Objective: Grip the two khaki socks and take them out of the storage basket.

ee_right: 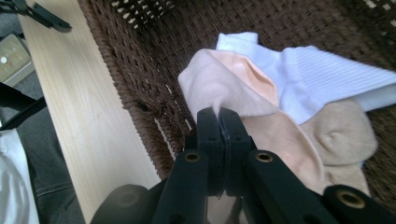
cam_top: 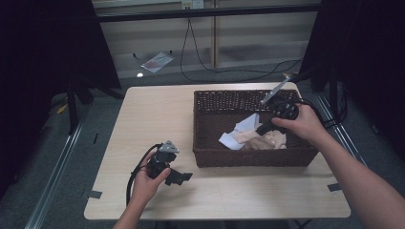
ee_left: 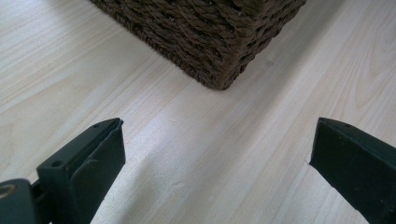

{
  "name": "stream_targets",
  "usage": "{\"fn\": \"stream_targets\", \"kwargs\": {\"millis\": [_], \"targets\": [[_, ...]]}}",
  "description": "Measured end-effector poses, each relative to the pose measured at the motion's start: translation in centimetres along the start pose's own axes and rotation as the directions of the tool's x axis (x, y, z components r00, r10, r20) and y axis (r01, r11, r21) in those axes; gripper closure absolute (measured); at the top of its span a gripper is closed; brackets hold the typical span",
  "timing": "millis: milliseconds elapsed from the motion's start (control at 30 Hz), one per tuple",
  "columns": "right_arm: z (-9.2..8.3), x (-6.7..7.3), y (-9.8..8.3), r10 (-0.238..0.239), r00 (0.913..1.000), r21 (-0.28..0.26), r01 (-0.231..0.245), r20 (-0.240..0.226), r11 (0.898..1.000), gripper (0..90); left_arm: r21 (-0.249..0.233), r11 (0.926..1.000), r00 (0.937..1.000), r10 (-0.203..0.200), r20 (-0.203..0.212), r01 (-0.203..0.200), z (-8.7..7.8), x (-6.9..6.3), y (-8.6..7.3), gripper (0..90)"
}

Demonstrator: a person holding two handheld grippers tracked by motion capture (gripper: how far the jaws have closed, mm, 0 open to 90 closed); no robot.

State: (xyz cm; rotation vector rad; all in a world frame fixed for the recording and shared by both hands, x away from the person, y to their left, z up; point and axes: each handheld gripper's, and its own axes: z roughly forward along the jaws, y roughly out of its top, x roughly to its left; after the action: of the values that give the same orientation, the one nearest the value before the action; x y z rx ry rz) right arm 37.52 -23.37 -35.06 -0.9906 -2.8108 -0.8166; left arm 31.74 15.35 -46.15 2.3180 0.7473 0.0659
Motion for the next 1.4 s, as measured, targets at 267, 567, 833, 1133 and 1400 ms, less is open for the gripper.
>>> {"fn": "stream_targets", "kwargs": {"millis": [267, 567, 833, 1133, 1400], "targets": [[-3.1, -0.1, 0.4, 0.012, 0.9999, -0.025, -0.012, 0.002, 1.0, 89.2, 0.006, 0.9999, 1.0, 0.009, 0.002, -0.009, 0.0, -0.1, 0.0, 2.7], [-5.3, 0.2, 0.6, 0.005, 1.0, -0.034, -0.005, -0.007, 0.999, 89.1, 0.006, 0.9999, 0.9999, 0.01, 0.006, -0.01, 0.1, -0.1, 0.0, 2.7], [-7.4, 0.8, 0.8, -0.015, 0.9997, -0.051, 0.014, -0.019, 0.999, 89.1, 0.003, 1.0, 0.9999, 0.007, 0.008, -0.007, 0.2, -0.1, 0.0, 2.7], [-9.3, 1.5, 0.9, -0.047, 0.9976, -0.097, 0.042, -0.051, 0.994, 89.0, 0.002, 1.0, 0.9999, 0.005, 0.01, -0.005, 0.2, -0.1, 0.0, 2.7], [-10.1, 2.5, 0.3, -0.082, 0.9943, -0.104, 0.075, -0.069, 0.992, 88.9, 0.011, 0.9999, 0.9999, 0.011, 0.008, -0.012, 0.1, -0.1, 0.0, 2.7]]}}
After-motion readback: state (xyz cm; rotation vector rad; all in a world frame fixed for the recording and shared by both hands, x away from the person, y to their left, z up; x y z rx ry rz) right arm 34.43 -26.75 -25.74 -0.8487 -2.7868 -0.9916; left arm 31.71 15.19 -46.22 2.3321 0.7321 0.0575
